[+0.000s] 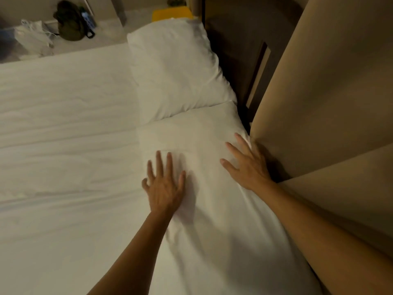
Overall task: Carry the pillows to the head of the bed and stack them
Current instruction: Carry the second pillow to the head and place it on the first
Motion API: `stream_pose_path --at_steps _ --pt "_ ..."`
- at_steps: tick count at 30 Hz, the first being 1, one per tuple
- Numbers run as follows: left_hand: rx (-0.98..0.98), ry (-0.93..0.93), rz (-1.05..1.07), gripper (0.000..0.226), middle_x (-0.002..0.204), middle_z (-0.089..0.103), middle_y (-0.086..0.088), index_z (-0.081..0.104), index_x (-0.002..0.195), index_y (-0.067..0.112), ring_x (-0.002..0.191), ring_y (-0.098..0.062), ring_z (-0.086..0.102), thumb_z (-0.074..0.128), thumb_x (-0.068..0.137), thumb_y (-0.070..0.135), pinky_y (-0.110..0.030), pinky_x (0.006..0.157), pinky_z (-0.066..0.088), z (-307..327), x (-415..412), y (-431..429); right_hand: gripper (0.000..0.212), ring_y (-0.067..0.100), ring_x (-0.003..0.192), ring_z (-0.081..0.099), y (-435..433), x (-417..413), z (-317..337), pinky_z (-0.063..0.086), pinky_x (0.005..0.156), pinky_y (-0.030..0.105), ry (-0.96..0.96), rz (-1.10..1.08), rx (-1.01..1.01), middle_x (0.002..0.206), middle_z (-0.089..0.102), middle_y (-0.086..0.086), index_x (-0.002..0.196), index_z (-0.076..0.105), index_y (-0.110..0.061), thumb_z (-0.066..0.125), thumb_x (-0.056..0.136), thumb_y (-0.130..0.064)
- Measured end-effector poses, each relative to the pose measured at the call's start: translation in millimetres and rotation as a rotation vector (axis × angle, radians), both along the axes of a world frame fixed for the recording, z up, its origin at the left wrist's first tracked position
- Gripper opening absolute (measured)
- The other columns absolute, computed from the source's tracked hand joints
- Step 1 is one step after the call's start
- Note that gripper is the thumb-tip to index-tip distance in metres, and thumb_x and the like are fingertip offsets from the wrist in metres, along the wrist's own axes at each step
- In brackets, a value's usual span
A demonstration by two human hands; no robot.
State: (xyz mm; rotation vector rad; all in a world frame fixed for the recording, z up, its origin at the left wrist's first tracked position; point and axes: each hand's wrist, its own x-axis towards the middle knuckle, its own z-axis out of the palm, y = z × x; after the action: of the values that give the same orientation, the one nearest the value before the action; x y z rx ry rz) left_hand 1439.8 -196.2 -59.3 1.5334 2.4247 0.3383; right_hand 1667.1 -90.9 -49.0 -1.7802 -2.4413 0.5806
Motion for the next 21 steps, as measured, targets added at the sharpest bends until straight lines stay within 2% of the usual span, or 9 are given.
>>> stream_pose_path --at_steps 3,5,8,11,13,16,18,20,21 --pt "-0.012 0.044 -0.279 0.065 0.166 -0.003 0.002 0.008 0.158 0.029 0.152 -0.026 -0.002 0.016 0.099 0.055 -0.051 0.115 0.017 -6.1 20.1 22.3 0.063 0.019 0.151 -0.007 -0.7 -28.0 -10.3 0.003 0.121 0.045 0.000 0.193 -0.046 0.164 0.000 -0.013 0.153 0.018 -0.037 0.025 0.095 -0.061" --pt "-0.070 0.026 -0.347 0.061 0.166 -0.003 0.004 0.008 0.157 0.033 0.152 -0.024 -0.003 0.017 0.101 0.055 -0.048 0.117 0.012 -15.7 24.5 23.3 0.060 0.014 0.150 -0.008 -1.0 -24.6 -26.8 -0.001 0.121 0.040 -0.037 0.166 -0.118 0.164 -0.002 -0.014 0.154 0.012 -0.039 0.022 0.098 -0.057" --pt "-0.229 -0.071 -0.126 0.060 0.166 -0.004 0.004 0.005 0.157 0.037 0.152 -0.024 -0.004 0.017 0.101 0.054 -0.049 0.120 0.009 -30.4 3.7 8.7 0.061 0.019 0.151 -0.003 1.0 6.9 -42.5 0.002 0.121 0.043 -0.135 -0.025 -0.188 0.165 -0.002 -0.011 0.155 0.009 -0.033 0.019 0.099 -0.055" --pt "-0.176 -0.056 0.043 0.063 0.166 -0.001 0.001 0.006 0.157 0.031 0.152 -0.030 0.000 0.014 0.099 0.053 -0.053 0.118 0.015 -28.3 -7.7 -15.2 0.065 0.029 0.151 0.000 -11.9 25.7 -35.0 0.003 0.121 0.045 -0.134 -0.151 -0.118 0.165 0.003 -0.005 0.156 0.013 -0.026 0.020 0.098 -0.055" --pt "-0.056 -0.017 -0.063 0.065 0.166 0.006 -0.001 0.014 0.157 0.029 0.152 -0.030 0.006 0.015 0.098 0.053 -0.052 0.117 0.021 -19.8 14.0 -28.1 0.065 0.027 0.151 0.003 -35.2 14.8 -24.3 0.005 0.121 0.045 -0.034 -0.055 0.021 0.164 0.010 -0.003 0.155 0.021 -0.023 0.022 0.098 -0.054" --pt "-0.038 -0.018 -0.318 0.059 0.166 0.002 0.002 0.011 0.157 0.037 0.152 -0.026 0.000 0.019 0.101 0.052 -0.048 0.119 0.013 -24.8 53.8 -62.9 0.062 0.017 0.151 0.005 -79.4 8.4 -28.4 0.003 0.120 0.040 -0.034 0.139 0.028 0.163 0.010 -0.009 0.154 0.022 -0.030 0.017 0.097 -0.055" --pt "-0.124 -0.072 -0.172 0.060 0.165 -0.002 0.003 0.005 0.156 0.039 0.152 -0.027 -0.002 0.015 0.100 0.056 -0.050 0.120 0.013 -36.0 47.3 -86.3 0.065 0.019 0.151 0.005 -92.9 31.3 -39.2 0.006 0.121 0.042 -0.097 0.003 -0.021 0.164 0.007 -0.010 0.155 0.018 -0.032 0.010 0.095 -0.057" --pt "-0.185 -0.085 0.060 0.062 0.166 -0.002 0.001 0.000 0.155 0.038 0.152 -0.030 0.000 0.011 0.097 0.058 -0.051 0.119 0.016 -42.4 28.0 -105.7 0.072 0.028 0.151 0.009 -98.2 62.4 -41.8 0.014 0.119 0.046 -0.130 -0.230 -0.050 0.164 0.012 -0.005 0.155 0.019 -0.028 0.007 0.092 -0.059" --pt "-0.201 -0.071 0.108 0.062 0.166 -0.003 0.002 -0.002 0.155 0.038 0.152 -0.031 0.000 0.011 0.097 0.057 -0.050 0.119 0.015 -41.5 22.8 -112.5 0.074 0.032 0.150 0.010 -102.4 70.6 -39.8 0.018 0.117 0.048 -0.148 -0.287 -0.040 0.164 0.014 -0.003 0.155 0.021 -0.025 0.007 0.091 -0.060"
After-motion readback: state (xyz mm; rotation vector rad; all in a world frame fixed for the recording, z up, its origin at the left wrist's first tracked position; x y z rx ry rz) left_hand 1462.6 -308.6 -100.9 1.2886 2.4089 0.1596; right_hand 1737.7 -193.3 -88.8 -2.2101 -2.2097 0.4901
